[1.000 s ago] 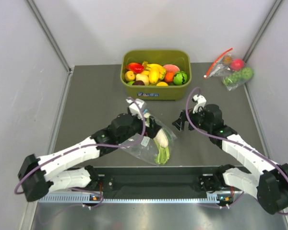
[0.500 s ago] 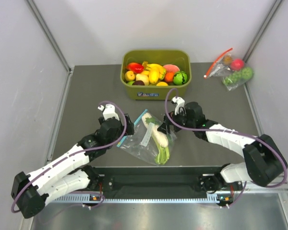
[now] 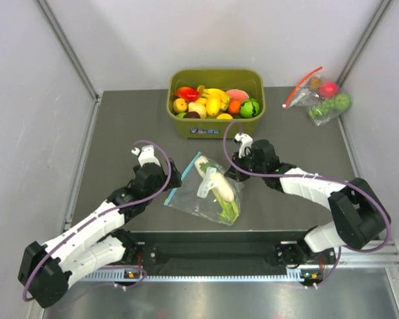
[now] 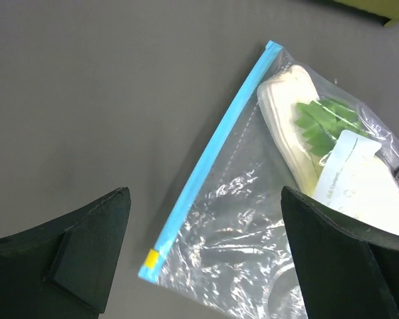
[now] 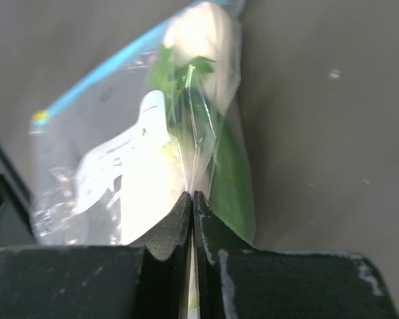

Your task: Open the zip-top bag and remove the fake food

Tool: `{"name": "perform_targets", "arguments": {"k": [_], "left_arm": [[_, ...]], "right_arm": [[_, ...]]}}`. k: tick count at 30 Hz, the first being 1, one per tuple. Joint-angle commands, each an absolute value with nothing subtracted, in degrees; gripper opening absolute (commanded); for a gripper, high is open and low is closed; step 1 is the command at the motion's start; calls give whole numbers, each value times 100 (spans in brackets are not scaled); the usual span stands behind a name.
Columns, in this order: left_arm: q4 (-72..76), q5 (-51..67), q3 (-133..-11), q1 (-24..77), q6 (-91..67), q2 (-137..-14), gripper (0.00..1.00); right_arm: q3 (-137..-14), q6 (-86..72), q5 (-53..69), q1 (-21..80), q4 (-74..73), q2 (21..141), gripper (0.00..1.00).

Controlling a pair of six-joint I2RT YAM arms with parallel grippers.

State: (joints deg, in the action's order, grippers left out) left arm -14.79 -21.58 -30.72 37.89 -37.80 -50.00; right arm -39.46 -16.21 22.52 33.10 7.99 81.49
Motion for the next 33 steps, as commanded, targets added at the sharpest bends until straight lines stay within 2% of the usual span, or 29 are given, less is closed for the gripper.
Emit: {"name": "perform_targets", "arguments": {"k": [1,9,20,26,33], "left_arm": [[-827,-1750,-3006,3657,-3665,-5062,99],[120,-1126,-2761,3595,-3937,-5449,99],[1168,-449,-2198,3586,-4702,-5792,98],[1116,-413,-2206,3586,-4851,-5950,96],[1906,-26,-2083,3586,-5106,-6248,79]], "right_arm": [[-4017,-1660,1416,3261,554,7850,0],[-3472,-2021,1020,2707,458,7120,0],[-3278,-2224,659,2558,431,6961,0],[-3208,-2276,668,2531,431,6891,0],[-3182,-2285,694,2522,457,6891,0]]}}
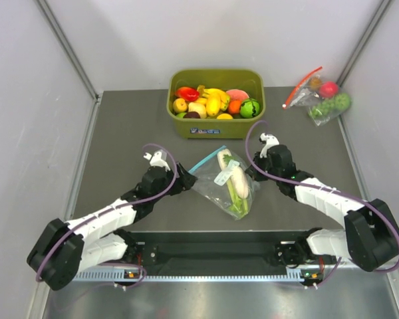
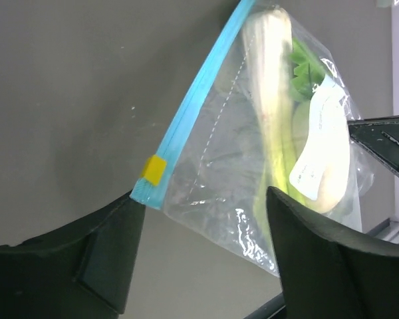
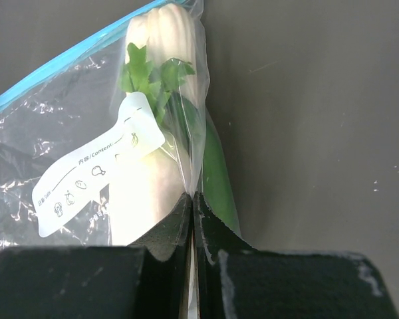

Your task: Open the zip-top bag and remove the fake food

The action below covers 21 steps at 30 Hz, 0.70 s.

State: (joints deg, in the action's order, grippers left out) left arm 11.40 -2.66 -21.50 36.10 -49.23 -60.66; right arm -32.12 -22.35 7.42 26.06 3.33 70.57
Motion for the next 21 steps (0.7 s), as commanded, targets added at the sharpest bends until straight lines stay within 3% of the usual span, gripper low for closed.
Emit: {"name": "perform_targets", "arguments": {"k": [1,7,8,9,10,11,15,19,21], "left_arm": [[1942,-26,-2083,3586,-5133,-6310,76],[2338,422,-2092,3586,-5177,-6583,45],[2347,431,-2109,3586,-5151,-6600,33],[2347,439,-2153,3595,-5116,-6601,28],[2329,448,-2232,3586,-4906,-6574,9],[2320,483,-2276,3586,-4695,-6548,1],[2215,641,-2513,3586,-3922,-6337,0],[2013,992,-3040,3595,-2955,-6030,0],[1916,1290,-3347,3586,-2445,-5994,0]], "right_arm": [[-3182,-2285,694,2522,457,6891,0],[-3129,-2329,668,2514,457,6812,0],[-3138,-2320,668,2514,440,6794,0],[-3129,-2320,668,2505,439,6777,0],[-3138,-2277,659,2487,396,6724,1],[-3146,-2259,650,2479,369,6645,3],[-3330,-1996,598,2452,71,6355,23],[-3463,-1592,597,2461,-272,5828,70],[-3559,-1407,763,2461,-325,5450,76]]}}
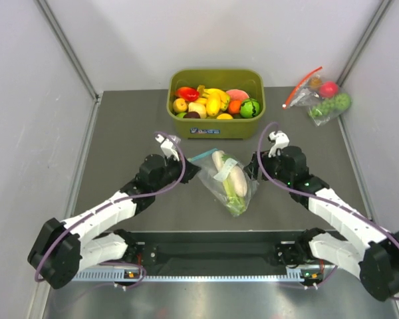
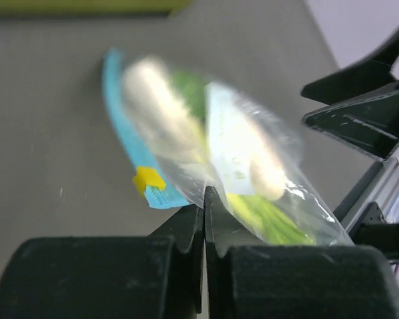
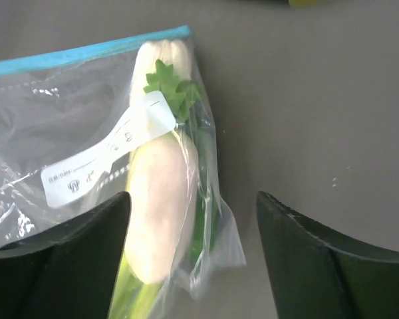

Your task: Open the zip-top bag and remove the fake food

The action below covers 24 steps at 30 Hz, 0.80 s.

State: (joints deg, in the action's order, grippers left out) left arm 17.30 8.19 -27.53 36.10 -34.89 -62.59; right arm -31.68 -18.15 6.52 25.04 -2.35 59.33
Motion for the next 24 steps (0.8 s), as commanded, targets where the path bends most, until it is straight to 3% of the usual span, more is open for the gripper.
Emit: {"name": "perform_targets", "arguments": {"k": [1,11,24], "left_arm": [[1899,1396,-3444,3586,-2304,-6003,0],[1346,3585,-4956,3586,-994,-6644,0],[-1246,4640,-6987,3586,641,-7268,0]], "right_arm": [[-3594,-1206,834,2461,-334,5327,82],[-4104,-439,2943,2470,307,4737,87],[-5036,447,4357,2461,-202,4720,87]]}}
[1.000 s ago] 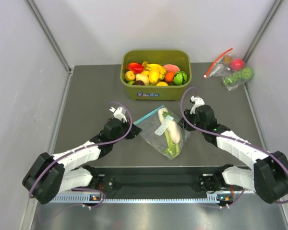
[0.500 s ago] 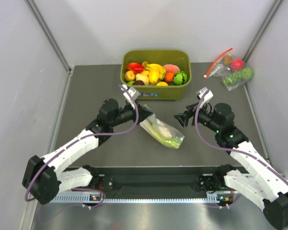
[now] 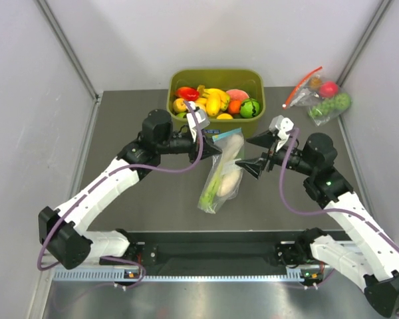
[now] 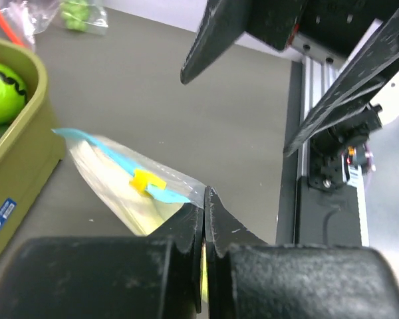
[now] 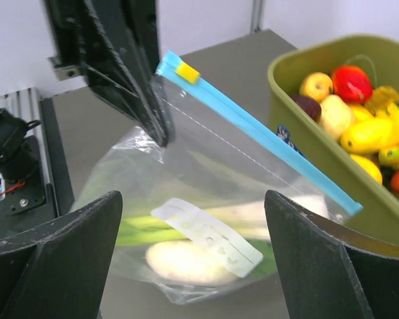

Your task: Open the zip-top bag and remove the fake food

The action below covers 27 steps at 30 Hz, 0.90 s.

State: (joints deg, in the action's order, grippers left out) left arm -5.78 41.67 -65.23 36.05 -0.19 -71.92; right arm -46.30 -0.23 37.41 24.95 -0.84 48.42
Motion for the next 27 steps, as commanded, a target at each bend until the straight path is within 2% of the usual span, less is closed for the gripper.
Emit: {"name": "perform_targets", "arguments": {"k": [1,9,16,27], "left_arm": [[-1422,4693,-7022,3586,746,-7277,0],[-2240,5229,-7408,3586,1089,-7303,0],[-3259,5774,-7936,3586,1616,-7541,0],[-3735,6293,-8121,3595,1960,-7524,0]], "right_arm": [[-5088,518,4464,2452,-298,4746,88],[-5826,1185,5640,2443,-860,5422,87],[-6951,2030,6705,2373,-1924,6581,86],[-7339,2338,7988,2145,-1942,7329,86]]}}
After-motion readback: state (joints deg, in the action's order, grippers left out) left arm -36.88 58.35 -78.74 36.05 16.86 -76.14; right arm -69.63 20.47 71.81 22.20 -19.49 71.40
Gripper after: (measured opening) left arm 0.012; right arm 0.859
